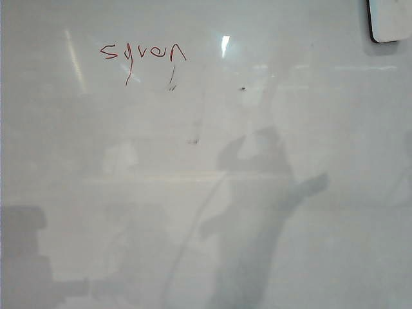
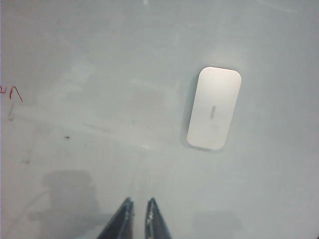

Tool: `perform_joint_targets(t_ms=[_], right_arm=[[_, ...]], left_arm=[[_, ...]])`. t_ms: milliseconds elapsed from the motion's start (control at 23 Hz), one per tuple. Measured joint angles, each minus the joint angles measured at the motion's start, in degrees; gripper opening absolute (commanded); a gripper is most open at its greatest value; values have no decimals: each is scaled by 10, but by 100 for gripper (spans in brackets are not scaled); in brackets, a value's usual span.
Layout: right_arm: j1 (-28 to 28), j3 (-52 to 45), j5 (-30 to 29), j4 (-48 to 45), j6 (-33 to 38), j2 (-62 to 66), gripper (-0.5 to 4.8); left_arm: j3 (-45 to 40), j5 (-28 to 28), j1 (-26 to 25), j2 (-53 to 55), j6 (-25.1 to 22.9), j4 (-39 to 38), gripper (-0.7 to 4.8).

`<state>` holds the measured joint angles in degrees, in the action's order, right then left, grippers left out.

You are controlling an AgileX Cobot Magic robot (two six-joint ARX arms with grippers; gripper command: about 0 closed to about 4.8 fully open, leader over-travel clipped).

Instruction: Grab the whiteboard eraser that is attached to the surface of the whiteboard and use it to clean the writing on the whiteboard.

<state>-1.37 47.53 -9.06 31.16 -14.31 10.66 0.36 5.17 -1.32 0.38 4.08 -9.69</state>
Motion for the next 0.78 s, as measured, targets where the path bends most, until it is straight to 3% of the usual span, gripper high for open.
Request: perform_joint_targets(t_ms=[348,522,610,653,784], right_arm=[[0,9,2,21,-69,34,53],[0,33,2,13,-70,53,53],[0,46,2,13,-71,70,53],[0,46,2,16,-70,72,54],[0,46,16,44,-70,86,54]], left_arm=[[0,2,0,0,0,0,-2],[22,70,0,1,77,-2,-2],[128,197,0,1,28,0,-2],[200,209,1,1,16,-18,-2],[352,194,0,9,-2,-187,-2]])
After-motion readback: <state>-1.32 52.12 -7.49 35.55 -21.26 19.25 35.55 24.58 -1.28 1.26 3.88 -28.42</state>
